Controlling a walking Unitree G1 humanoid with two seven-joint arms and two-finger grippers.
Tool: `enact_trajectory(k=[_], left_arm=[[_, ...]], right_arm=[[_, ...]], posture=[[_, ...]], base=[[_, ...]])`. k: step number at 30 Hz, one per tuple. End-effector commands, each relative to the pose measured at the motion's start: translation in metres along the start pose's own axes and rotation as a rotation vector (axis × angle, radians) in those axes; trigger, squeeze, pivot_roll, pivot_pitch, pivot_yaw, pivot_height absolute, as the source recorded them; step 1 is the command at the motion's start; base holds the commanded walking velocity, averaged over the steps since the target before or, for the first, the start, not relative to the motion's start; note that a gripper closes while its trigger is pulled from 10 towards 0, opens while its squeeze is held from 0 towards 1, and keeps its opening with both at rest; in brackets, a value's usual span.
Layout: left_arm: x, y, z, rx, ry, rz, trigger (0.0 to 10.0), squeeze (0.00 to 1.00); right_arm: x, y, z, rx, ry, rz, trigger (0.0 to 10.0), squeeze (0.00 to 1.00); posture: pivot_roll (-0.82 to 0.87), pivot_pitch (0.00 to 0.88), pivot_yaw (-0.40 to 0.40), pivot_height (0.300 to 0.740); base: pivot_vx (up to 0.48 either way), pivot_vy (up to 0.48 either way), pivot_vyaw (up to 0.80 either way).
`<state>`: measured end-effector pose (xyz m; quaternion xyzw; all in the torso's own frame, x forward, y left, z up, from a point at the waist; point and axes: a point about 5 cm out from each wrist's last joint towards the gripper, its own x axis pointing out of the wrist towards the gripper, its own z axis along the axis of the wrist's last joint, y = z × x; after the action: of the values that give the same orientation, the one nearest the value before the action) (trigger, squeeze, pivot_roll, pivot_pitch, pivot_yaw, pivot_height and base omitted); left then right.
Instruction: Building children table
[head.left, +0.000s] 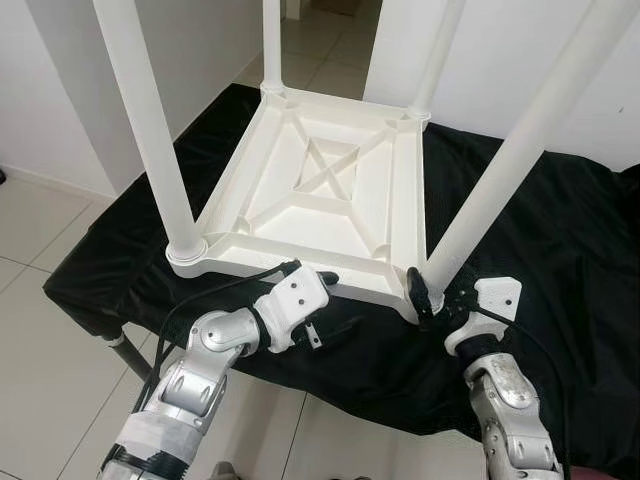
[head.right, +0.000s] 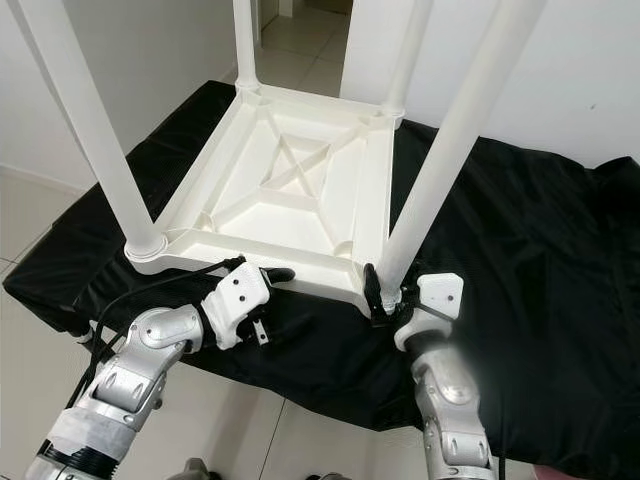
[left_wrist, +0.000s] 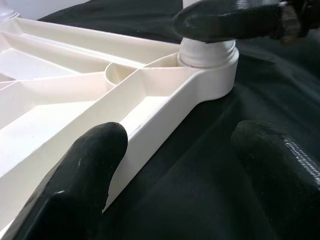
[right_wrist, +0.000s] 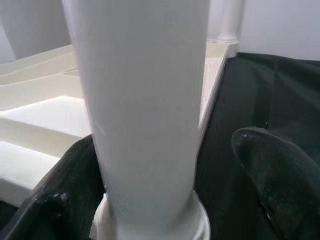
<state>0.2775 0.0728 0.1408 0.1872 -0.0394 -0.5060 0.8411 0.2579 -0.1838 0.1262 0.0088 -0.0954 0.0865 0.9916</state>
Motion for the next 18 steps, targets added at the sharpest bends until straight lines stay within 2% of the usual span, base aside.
enact_trajectory(k=[1, 7, 9, 18], left_arm=[[-0.001, 0.004, 0.001, 0.010, 0.003, 0.074, 10.0, 0.00], [-0.005, 0.005, 0.001, -0.007, 0.006, 0.107, 10.0, 0.00], [-0.004, 0.010, 0.003, -0.027, 0.005, 0.159, 10.0, 0.00], [-0.003, 0.002, 0.004, -0.054, 0.005, 0.109, 10.0, 0.00]], right_arm=[[-0.005, -0.008, -0.002, 0.009, 0.003, 0.023, 10.0, 0.00], [-0.003, -0.015, -0.001, 0.005, 0.013, 0.120, 10.0, 0.00], [0.002, -0.017, 0.002, -0.017, 0.020, 0.175, 10.0, 0.00], [0.019, -0.018, 0.005, -0.062, 0.024, 0.281, 10.0, 0.00]], posture=[[0.03, 0.092, -0.065, 0.740], [0.03, 0.099, -0.060, 0.740], [0.03, 0.097, -0.059, 0.740], [0.03, 0.093, -0.050, 0.740]], base=[[0.000, 0.000, 0.00], [0.000, 0.000, 0.00], [0.000, 0.000, 0.00], [0.000, 0.000, 0.00]])
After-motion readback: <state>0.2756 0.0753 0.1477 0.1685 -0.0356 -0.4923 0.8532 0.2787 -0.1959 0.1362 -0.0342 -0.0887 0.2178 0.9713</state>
